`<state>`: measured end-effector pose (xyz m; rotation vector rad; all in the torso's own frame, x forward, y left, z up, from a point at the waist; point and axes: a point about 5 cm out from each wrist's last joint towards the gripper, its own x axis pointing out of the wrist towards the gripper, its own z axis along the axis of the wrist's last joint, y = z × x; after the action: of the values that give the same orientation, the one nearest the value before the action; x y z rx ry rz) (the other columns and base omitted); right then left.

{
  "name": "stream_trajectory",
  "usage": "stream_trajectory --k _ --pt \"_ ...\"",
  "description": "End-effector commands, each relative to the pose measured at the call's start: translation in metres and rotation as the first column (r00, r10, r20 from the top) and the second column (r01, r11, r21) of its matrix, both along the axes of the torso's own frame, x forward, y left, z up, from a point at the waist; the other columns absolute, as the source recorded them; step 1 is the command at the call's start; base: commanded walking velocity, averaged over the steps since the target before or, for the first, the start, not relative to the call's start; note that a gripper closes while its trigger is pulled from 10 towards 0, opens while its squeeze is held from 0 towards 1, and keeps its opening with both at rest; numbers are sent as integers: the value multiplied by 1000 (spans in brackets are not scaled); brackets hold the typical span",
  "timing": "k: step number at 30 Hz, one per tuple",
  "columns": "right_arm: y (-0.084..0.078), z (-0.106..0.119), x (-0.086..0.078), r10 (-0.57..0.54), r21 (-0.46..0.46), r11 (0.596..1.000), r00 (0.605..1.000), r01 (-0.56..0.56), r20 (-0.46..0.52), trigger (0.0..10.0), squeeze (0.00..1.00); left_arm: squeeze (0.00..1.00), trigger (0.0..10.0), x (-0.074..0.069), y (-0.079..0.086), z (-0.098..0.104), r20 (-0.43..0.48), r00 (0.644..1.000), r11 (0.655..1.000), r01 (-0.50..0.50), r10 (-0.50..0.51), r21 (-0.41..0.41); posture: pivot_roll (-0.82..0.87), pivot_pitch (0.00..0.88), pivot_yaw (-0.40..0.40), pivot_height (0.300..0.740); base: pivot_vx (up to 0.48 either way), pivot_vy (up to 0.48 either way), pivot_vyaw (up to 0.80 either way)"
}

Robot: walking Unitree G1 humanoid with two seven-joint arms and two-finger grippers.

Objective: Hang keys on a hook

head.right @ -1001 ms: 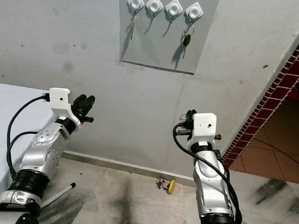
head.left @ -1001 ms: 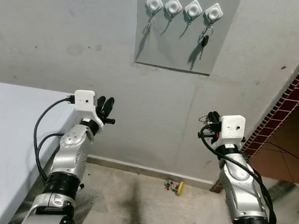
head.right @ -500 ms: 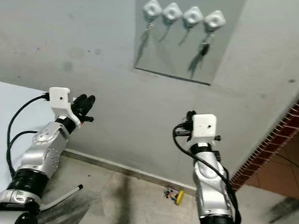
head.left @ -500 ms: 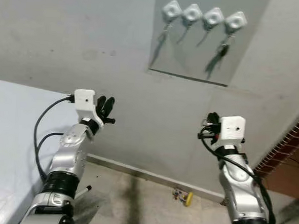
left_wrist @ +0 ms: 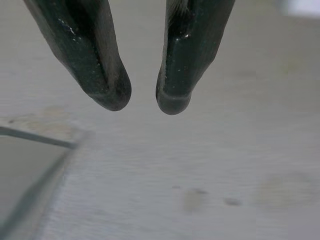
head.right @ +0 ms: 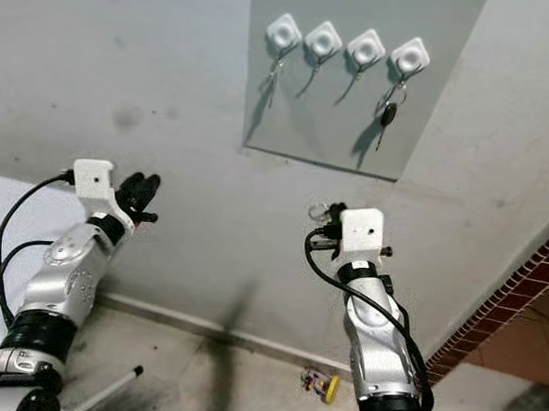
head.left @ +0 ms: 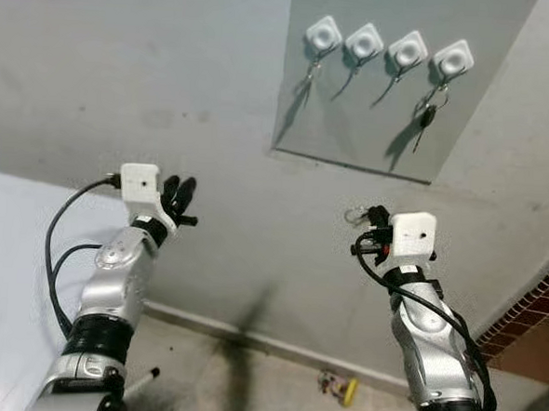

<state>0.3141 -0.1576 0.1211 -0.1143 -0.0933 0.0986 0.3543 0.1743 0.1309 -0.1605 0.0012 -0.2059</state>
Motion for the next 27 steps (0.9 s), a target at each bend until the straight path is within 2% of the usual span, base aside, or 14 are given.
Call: stream_trajectory --k 1,6,12,17,20,27 --pt "-9 5 1 -22 -1 1000 1000 22 22 10000 0 0 10000 2 -11 5 16 999 999 30 -30 13 -96 0 -11 740 0 0 0" --pt "-8 6 1 -20 -2 1000 1000 20 23 10000 0 0 10000 3 -12 6 27 1000 999 6 -7 39 -95 0 -12 740 0 0 0" --pt "-8 7 2 -17 -6 1000 1000 17 24 10000 0 0 10000 2 -16 9 49 998 998 35 -37 54 -95 0 -12 740 0 0 0" --pt "-6 7 2 2 -13 1000 1000 -2 26 10000 0 0 10000 1 -23 17 86 992 993 82 -90 88 -92 0 -14 740 0 0 0" --pt "-4 12 4 50 -21 999 998 -50 39 10000 0 0 10000 -1 -32 27 131 977 980 154 -170 127 -89 0 -13 740 0 0 0" --pt "0 39 20 135 -44 990 985 -131 109 10000 0 0 10000 -1 -55 41 168 938 947 277 -304 165 -94 0 -5 740 0 0 0"
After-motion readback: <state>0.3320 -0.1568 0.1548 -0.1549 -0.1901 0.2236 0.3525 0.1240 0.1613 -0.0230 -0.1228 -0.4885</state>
